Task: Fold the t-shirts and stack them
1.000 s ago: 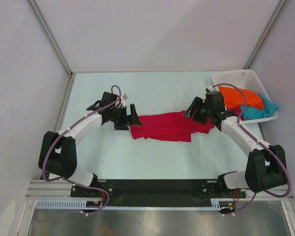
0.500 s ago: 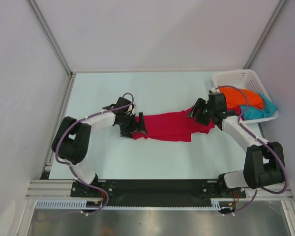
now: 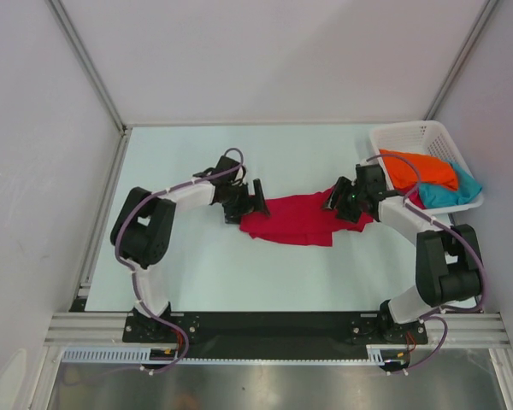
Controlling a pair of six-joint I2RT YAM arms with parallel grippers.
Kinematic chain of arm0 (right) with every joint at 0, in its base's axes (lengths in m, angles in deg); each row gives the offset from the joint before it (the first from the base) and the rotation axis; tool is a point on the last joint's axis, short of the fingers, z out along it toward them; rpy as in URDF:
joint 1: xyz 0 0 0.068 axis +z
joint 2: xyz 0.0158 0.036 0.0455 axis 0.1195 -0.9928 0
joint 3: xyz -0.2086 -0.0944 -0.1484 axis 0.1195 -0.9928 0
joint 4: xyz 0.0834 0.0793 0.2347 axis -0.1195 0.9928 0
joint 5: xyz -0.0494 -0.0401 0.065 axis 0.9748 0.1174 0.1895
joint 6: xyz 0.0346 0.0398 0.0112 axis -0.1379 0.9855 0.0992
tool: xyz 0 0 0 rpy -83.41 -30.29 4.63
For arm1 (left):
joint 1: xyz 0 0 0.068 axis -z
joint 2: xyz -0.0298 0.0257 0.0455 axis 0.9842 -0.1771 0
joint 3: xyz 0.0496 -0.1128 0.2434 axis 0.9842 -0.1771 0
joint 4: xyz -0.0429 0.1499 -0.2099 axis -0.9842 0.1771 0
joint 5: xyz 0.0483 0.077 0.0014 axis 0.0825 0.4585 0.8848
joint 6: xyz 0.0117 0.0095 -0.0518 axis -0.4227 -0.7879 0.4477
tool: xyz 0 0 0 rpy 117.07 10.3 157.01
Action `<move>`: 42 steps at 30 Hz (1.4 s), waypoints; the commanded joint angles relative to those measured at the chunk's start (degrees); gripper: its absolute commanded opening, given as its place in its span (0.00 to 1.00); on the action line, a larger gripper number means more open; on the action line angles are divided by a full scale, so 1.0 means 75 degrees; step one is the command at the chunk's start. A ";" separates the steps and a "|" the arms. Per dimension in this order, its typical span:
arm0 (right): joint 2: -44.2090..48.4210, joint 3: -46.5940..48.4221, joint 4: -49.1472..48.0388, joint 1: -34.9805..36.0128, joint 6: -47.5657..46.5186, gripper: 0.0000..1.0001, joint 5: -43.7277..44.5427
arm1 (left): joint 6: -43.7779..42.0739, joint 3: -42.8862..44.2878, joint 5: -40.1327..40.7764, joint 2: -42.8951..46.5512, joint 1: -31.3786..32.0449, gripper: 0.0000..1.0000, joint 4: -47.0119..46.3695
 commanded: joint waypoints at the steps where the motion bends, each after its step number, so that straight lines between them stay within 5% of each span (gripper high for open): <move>1: -0.0326 0.0248 -0.0164 -0.0093 -0.0165 0.63 -0.0117 | 0.0296 0.0847 0.0019 -0.0949 0.0458 1.00 -0.0307; 3: -0.0455 0.0248 -0.0211 -0.0128 -0.0188 0.63 -0.0128 | 0.0355 0.1454 -0.0145 -0.1348 0.0740 1.00 -0.0331; 5: -0.0701 0.0330 -0.0234 -0.0175 -0.0200 0.63 -0.0175 | 0.0414 0.1878 -0.0554 -0.1745 0.1078 0.83 -0.0518; 6: -0.0806 0.0365 -0.0234 -0.0187 -0.0212 0.63 -0.0198 | 0.0437 0.2333 -0.0753 -0.1875 0.1173 0.69 -0.0623; 7: -0.0946 0.0458 -0.0234 -0.0187 -0.0212 0.63 -0.0222 | 0.0542 0.2558 -0.1114 -0.2143 0.1267 0.25 -0.0729; 8: -0.1029 0.0494 -0.0199 -0.0187 -0.0223 0.63 -0.0245 | 0.0624 0.2792 -0.1223 -0.2274 0.1442 0.05 -0.0753; 9: -0.1076 0.0541 -0.0199 -0.0187 -0.0224 0.62 -0.0269 | 0.0741 0.3258 -0.1316 -0.2379 0.1525 0.00 -0.0742; 19: -0.1252 0.0810 -0.0059 -0.0222 -0.0259 0.61 -0.0246 | 0.0683 0.6168 -0.1891 -0.2522 0.2170 0.00 -0.0062; 29: 0.0246 0.1326 0.1054 -0.0269 -0.0552 0.61 0.0878 | 0.1116 0.8673 -0.3144 -0.2626 0.2404 0.00 -0.0167; 42: 0.2649 0.1818 0.2401 -0.0855 -0.0891 0.65 0.2577 | 0.4889 0.9779 -0.4634 -0.3950 0.2732 0.00 -0.4970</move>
